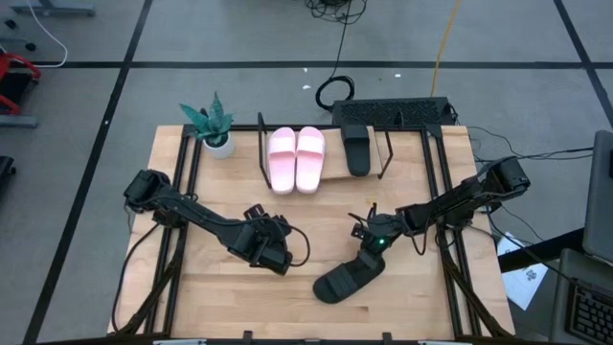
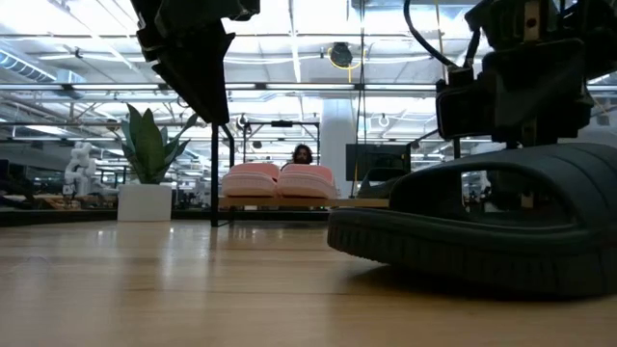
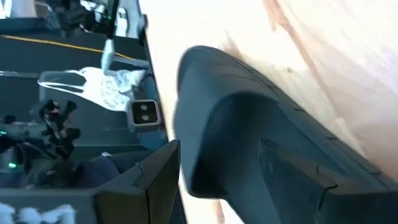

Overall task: Pick and place slides into the shelf
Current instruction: Put the black slide on the shelf

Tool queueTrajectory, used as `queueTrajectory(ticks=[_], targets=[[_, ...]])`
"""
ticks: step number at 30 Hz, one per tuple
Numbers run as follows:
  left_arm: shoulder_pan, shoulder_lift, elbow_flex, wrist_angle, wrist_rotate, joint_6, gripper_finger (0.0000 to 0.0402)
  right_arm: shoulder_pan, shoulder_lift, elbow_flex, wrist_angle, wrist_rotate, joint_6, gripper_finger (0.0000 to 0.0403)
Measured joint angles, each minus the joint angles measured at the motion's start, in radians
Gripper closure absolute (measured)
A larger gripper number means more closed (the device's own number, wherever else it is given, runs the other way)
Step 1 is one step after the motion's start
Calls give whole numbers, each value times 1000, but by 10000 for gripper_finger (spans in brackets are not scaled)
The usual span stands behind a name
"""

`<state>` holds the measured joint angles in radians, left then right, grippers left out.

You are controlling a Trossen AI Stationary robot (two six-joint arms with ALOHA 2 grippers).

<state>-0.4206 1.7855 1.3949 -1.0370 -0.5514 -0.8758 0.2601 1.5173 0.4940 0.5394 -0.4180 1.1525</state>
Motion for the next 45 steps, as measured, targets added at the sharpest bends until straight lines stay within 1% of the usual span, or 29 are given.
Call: queueTrajectory(ticks=[3, 8, 11, 19, 24, 27, 29, 32, 35, 42, 45], targets=[[0, 0, 0, 0, 0, 0, 165, 12, 0, 10, 11, 7, 13, 193], [0, 0, 0, 0, 0, 0, 165, 35, 0, 26, 6, 53, 14, 193], [0, 0, 0, 0, -3, 0, 165, 42, 10, 34, -27, 54, 14, 193], [0, 0, 0, -1, -24, 1, 165, 49, 74, 76, -31, 54, 12, 193], [0, 0, 0, -1, -25, 6, 165, 58, 157, 149, -28, 46, -7, 193], [0, 0, 0, -4, -25, 7, 165, 62, 206, 188, -25, 2, -12, 193], [0, 0, 0, -6, -24, 6, 165, 62, 224, 199, -26, -25, -4, 193], [-1, 0, 0, -6, -24, 7, 165, 61, 227, 204, -27, -26, 3, 196], [-1, 0, 0, -6, -24, 7, 165, 62, 215, 204, -28, -18, 5, 217], [-1, 0, 0, -7, -24, 11, 165, 66, 209, 203, 35, 0, 0, 308], [-1, 0, 0, -7, -24, 10, 165, 70, 209, 203, 48, 2, -6, 339]])
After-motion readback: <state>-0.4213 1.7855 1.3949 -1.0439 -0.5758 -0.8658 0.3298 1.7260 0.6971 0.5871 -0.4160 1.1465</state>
